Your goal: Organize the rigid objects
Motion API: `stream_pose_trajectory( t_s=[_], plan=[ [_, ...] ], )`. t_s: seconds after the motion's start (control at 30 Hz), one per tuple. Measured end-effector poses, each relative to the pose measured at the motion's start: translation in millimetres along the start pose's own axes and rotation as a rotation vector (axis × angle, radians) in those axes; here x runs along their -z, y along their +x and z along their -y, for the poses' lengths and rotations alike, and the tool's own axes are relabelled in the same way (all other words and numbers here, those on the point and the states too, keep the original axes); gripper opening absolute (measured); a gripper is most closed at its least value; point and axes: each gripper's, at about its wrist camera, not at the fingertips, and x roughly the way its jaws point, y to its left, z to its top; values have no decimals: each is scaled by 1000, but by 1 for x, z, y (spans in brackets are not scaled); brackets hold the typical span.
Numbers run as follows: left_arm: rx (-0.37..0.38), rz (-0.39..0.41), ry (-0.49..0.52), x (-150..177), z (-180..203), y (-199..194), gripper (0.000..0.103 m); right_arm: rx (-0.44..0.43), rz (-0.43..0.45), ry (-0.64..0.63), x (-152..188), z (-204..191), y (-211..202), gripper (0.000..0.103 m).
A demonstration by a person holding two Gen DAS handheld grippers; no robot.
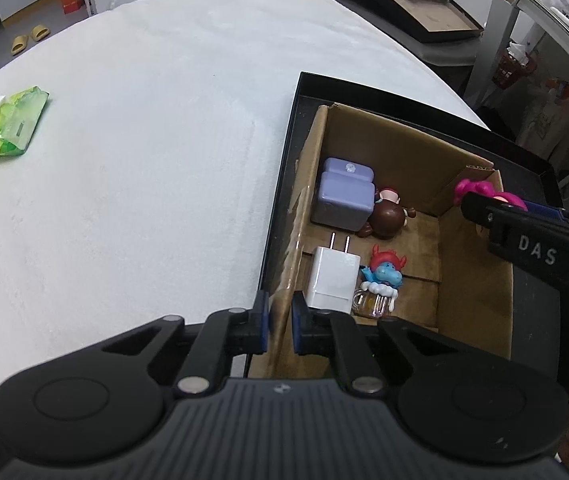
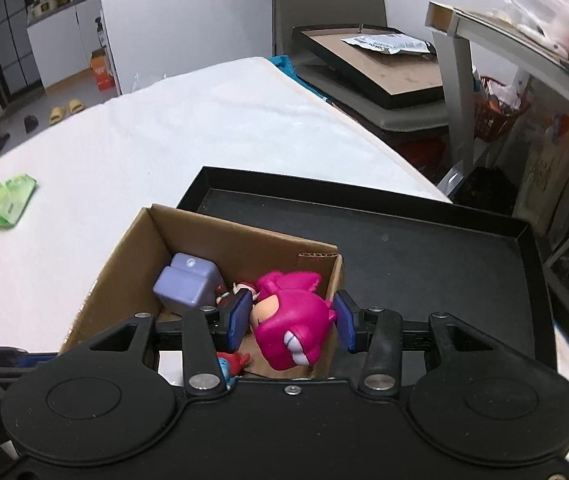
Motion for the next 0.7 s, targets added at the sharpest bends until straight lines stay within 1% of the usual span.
stream_pose_trajectory(
  t_s=[0.23,0.3,0.4,0.7],
  plan=[
    [14,-2,-7,2,-2,-1,10,54,0,-64,3,-12,2,44],
    [15,-6,-13,2,-3,-1,11,73,-9,-74,3,-14,5,50],
    [10,-16,-19,0,-3,-1,11,99,2,-99,4,-14,4,57],
    [-21,-21,-10,2,3,-9,11,95,24,-86,2,-8,-3,58]
  ],
)
